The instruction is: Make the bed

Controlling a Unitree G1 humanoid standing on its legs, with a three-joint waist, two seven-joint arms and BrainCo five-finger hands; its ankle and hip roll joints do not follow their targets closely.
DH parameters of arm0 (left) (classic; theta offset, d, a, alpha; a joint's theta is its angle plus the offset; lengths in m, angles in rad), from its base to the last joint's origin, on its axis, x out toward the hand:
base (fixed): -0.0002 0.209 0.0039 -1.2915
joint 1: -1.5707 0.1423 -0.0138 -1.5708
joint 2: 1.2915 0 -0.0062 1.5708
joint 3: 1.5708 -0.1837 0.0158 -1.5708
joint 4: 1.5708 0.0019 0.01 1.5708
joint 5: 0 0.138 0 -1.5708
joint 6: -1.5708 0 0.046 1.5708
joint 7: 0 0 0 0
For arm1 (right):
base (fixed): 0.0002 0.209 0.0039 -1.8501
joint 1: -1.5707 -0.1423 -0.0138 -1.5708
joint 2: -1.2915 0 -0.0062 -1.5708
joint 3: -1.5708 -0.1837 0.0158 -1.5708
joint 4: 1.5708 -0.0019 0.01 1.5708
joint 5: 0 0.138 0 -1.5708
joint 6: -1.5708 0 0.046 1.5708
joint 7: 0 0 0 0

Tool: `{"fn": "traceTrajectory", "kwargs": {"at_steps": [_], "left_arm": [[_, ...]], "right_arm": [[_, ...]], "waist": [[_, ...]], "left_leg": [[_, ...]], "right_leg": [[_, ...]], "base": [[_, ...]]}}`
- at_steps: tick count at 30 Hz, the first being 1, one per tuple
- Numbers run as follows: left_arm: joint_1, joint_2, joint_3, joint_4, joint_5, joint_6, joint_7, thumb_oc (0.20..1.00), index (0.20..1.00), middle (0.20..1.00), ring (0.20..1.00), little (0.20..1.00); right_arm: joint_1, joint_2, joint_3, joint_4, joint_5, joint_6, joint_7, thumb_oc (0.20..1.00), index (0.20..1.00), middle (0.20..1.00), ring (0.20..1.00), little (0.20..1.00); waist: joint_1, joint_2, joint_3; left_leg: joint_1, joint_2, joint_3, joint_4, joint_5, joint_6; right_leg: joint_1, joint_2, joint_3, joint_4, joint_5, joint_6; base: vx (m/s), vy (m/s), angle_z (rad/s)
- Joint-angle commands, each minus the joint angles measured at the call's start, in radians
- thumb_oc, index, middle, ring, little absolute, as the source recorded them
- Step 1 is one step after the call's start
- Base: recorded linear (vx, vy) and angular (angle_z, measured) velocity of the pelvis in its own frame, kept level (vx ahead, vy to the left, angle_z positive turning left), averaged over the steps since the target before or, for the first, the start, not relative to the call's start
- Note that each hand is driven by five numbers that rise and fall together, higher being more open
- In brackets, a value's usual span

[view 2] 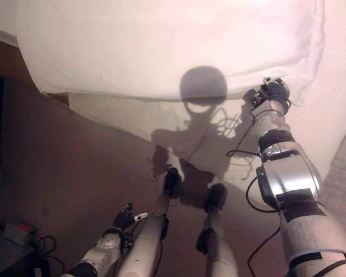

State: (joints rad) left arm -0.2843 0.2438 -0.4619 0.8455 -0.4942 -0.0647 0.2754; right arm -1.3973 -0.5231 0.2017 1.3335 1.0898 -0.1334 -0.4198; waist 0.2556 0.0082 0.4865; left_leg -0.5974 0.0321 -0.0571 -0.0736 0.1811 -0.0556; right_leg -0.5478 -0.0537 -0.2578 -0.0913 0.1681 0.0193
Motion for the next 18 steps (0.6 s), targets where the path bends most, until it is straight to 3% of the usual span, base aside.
{"fn": "traceTrajectory", "kwargs": {"at_steps": [1, 6, 11, 15, 18], "left_arm": [[-0.002, 0.000, -0.070, -0.003, -0.025, -0.003, 0.020, 1.000, 1.000, 1.000, 1.000, 1.000], [0.007, 0.003, -0.072, -0.047, -0.039, -0.010, 0.010, 1.000, 1.000, 1.000, 1.000, 1.000], [0.061, 0.043, -0.092, -0.270, -0.125, -0.026, -0.069, 1.000, 1.000, 1.000, 1.000, 1.000], [0.096, 0.072, -0.108, -0.437, -0.245, -0.017, -0.137, 1.000, 1.000, 1.000, 1.000, 1.000], [0.106, 0.109, -0.156, -0.648, -0.432, -0.002, -0.211, 1.000, 1.000, 1.000, 1.000, 1.000]], "right_arm": [[-0.062, 0.003, -0.007, -0.077, 0.016, -0.058, 0.000, 0.200, 0.200, 0.200, 0.200, 0.200], [-0.007, 0.060, -0.055, -0.205, 0.060, -0.138, -0.009, 0.200, 0.200, 0.200, 0.200, 0.200], [0.072, 0.102, -0.080, -0.425, 0.040, -0.214, -0.002, 0.200, 0.200, 0.200, 0.200, 0.200], [0.132, 0.118, -0.083, -0.536, 0.019, -0.233, 0.004, 0.200, 0.200, 0.200, 0.200, 0.200], [0.194, 0.163, -0.091, -0.596, 0.026, -0.228, 0.018, 0.200, 0.200, 0.200, 0.200, 0.200]], "waist": [[0.004, -0.020, 0.034], [-0.012, -0.011, 0.034], [-0.036, 0.016, 0.032], [-0.059, 0.032, 0.002], [-0.089, 0.056, -0.036]], "left_leg": [[0.013, -0.069, 0.025, -0.014, -0.048, 0.021], [0.044, -0.071, 0.040, -0.013, -0.053, 0.019], [0.144, -0.080, 0.072, -0.010, -0.068, 0.019], [0.197, -0.084, 0.083, -0.014, -0.070, 0.022], [0.289, -0.088, 0.087, -0.014, -0.098, 0.033]], "right_leg": [[0.045, -0.026, 0.003, 0.004, -0.002, 0.139], [0.066, -0.030, 0.016, 0.004, 0.001, 0.139], [0.145, -0.043, 0.040, 0.005, 0.004, 0.143], [0.184, -0.051, 0.053, 0.005, 0.000, 0.140], [0.251, -0.063, 0.069, 0.021, -0.031, 0.133]], "base": [[-0.02, 0.030, 0.01], [-0.02, 0.021, 0.00], [-0.04, 0.039, -0.11], [-0.01, 0.029, -0.13], [0.00, 0.046, -0.13]]}}
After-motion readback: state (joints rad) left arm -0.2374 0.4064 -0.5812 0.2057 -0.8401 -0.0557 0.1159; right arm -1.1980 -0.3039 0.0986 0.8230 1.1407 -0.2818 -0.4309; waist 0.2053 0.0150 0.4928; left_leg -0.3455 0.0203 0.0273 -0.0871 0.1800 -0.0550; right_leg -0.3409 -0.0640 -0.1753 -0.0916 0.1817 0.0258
